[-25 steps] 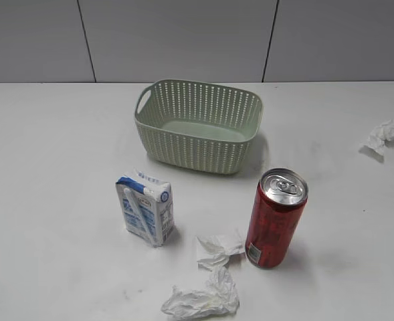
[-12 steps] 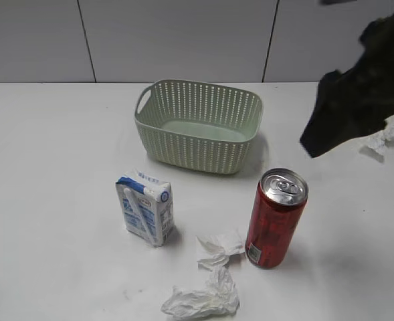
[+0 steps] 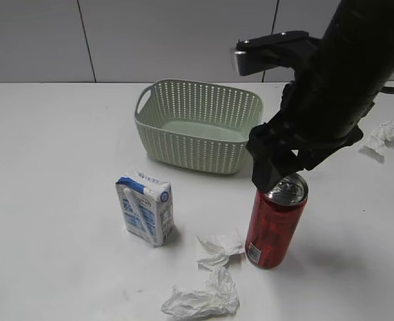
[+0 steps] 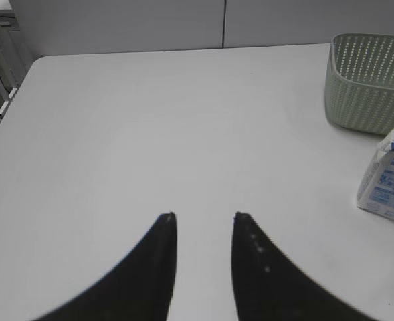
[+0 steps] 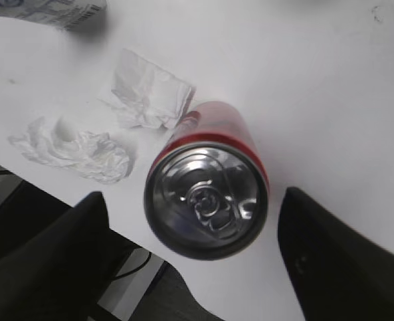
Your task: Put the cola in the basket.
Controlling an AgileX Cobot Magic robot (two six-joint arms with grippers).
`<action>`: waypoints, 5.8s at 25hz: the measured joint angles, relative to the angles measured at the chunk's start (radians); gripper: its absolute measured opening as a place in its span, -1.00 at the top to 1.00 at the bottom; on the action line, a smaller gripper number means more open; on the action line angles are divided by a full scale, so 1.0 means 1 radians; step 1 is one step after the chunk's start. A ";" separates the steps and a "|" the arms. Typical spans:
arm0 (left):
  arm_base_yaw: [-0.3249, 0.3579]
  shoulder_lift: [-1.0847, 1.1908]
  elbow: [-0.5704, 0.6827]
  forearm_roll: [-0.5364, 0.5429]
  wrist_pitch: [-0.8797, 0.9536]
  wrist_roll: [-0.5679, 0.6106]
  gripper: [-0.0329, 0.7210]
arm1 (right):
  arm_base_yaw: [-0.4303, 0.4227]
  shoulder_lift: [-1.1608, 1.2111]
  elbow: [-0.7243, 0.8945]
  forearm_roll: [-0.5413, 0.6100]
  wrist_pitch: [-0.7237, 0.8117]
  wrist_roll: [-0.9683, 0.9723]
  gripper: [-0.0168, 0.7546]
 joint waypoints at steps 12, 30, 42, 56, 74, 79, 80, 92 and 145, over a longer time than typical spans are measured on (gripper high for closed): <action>0.000 0.000 0.000 0.000 0.000 0.000 0.31 | 0.001 0.171 -0.001 -0.036 -0.002 0.031 -0.58; 0.000 0.000 0.000 0.000 0.000 0.000 0.31 | 0.001 0.179 -0.034 -0.052 0.131 0.033 -0.39; 0.000 0.000 0.000 0.000 0.000 0.000 0.31 | 0.001 0.104 -0.454 -0.124 0.150 -0.058 -0.39; 0.000 0.000 0.000 0.000 0.000 0.000 0.31 | -0.002 0.662 -0.979 -0.175 0.154 -0.270 -0.39; 0.000 0.000 0.000 0.000 0.000 0.000 0.31 | -0.040 0.752 -0.977 -0.138 0.136 -0.280 -0.39; 0.000 0.000 0.000 0.000 0.000 0.000 0.31 | -0.040 0.753 -0.934 -0.124 0.124 -0.281 -0.39; 0.000 0.000 0.000 0.000 0.000 0.000 0.31 | -0.040 0.752 -0.933 -0.124 0.123 -0.281 -0.39; 0.000 0.000 0.000 0.000 0.000 0.000 0.31 | -0.040 0.752 -0.931 -0.123 0.087 -0.280 -0.51; 0.000 0.000 0.000 0.000 0.000 0.000 0.31 | -0.542 -0.335 0.054 -0.033 0.136 -0.137 -0.42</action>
